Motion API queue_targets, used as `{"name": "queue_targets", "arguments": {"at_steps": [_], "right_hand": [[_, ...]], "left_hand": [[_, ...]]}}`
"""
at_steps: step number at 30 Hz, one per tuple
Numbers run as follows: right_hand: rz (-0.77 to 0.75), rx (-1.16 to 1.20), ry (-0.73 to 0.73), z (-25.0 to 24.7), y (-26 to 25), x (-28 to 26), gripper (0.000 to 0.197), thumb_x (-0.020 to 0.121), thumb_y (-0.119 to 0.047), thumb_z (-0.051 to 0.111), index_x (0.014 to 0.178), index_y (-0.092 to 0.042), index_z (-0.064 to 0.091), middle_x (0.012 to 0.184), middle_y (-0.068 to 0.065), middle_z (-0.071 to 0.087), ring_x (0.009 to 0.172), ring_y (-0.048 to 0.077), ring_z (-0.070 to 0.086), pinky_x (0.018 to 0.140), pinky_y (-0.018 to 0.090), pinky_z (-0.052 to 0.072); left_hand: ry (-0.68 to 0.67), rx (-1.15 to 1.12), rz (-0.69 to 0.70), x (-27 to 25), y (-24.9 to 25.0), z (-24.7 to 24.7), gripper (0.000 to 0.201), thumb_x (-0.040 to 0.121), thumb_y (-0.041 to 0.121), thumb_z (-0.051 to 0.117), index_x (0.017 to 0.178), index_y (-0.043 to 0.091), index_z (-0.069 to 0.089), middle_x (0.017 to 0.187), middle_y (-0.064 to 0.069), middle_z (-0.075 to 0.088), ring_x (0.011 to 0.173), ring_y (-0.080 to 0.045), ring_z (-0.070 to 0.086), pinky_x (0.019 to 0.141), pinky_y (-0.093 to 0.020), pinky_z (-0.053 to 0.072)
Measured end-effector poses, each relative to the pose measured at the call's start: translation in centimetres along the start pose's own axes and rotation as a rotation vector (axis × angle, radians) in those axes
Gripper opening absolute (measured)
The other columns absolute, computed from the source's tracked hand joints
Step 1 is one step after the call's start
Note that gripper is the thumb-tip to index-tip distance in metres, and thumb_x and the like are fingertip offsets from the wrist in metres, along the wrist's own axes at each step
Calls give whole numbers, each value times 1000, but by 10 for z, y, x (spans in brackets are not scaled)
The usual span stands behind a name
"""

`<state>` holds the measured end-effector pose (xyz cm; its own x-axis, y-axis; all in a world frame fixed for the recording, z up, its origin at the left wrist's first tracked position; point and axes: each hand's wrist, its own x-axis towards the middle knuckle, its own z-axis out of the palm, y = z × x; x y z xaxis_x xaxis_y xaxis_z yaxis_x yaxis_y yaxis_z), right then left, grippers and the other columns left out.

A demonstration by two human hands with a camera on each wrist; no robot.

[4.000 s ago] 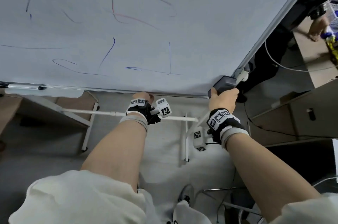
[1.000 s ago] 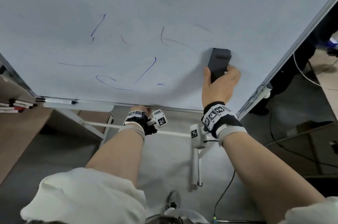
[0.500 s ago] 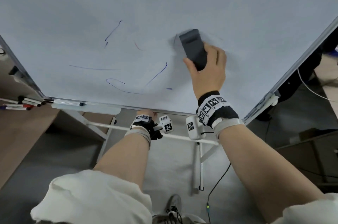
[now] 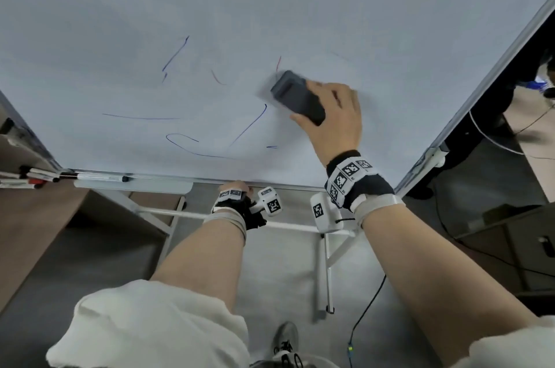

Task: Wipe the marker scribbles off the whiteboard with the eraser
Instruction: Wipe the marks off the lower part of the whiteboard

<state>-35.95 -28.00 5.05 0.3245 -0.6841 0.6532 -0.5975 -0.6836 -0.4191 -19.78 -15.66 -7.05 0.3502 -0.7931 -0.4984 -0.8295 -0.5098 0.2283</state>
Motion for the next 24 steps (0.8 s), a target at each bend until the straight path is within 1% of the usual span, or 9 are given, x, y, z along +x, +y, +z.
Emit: {"name": "queue_targets", "arguments": {"at_steps": [2,6,9,13,15,18,20,22,24], "right_hand": [[98,13,201,-9,9,6,57,80,-37,79,132,-18,64,118,11,58,107,31,52,94,45,48],[135,-64,431,-22,15,28,54,84,-35,74,134,-15,63,117,15,58,104,31,50,93,47,47],[68,-17,309,-11,0,32,56,78,-35,78,131,-23,65,115,9,59,103,28,48,94,42,44],[-140,-54,-150,13,-15,15,63,69,-40,86,128,-30,67,114,1,61,104,29,53,92,45,42],[-130,-38,-115,11,-15,17,63,70,-42,85,128,-29,68,113,2,62,102,32,56,89,42,41],[-25,54,189,-8,-16,43,62,72,-37,83,129,-22,66,111,5,63,100,31,56,92,42,44],[22,92,323,-21,-19,62,62,69,-33,83,127,-19,64,109,3,63,98,28,55,94,42,44],[1,74,328,-21,-23,67,55,68,-31,84,119,-20,66,110,4,62,97,30,54,91,43,44],[-53,38,234,-7,-25,56,49,67,-32,85,112,-20,70,109,6,62,96,33,54,87,44,44]], "left_hand": [[-14,4,7,2,5,2,29,72,37,81,80,15,64,91,-5,70,79,-24,58,77,-21,49],[-21,30,12,10,6,5,31,79,36,74,105,18,68,105,-2,71,98,-25,66,86,-22,48],[-9,64,-3,20,-3,8,31,90,36,63,115,17,66,117,-1,69,112,-24,64,97,-29,49],[-11,50,-28,31,-8,10,34,98,36,52,121,15,66,123,-6,67,114,-25,63,99,-33,51],[-26,47,-13,34,-7,12,36,96,38,55,121,14,66,123,-5,67,113,-25,64,98,-32,52],[-53,69,16,35,-10,16,38,88,44,63,116,18,65,117,-2,68,107,-25,65,94,-29,53],[-60,42,11,35,-11,22,33,81,42,68,104,20,66,106,1,69,96,-24,66,84,-24,52],[-61,-23,-27,43,-14,25,25,87,40,60,98,18,64,102,-1,68,92,-24,63,77,-23,47],[-21,-165,-98,63,-21,37,32,96,32,47,102,6,64,109,-11,68,101,-29,64,82,-31,50]]}}
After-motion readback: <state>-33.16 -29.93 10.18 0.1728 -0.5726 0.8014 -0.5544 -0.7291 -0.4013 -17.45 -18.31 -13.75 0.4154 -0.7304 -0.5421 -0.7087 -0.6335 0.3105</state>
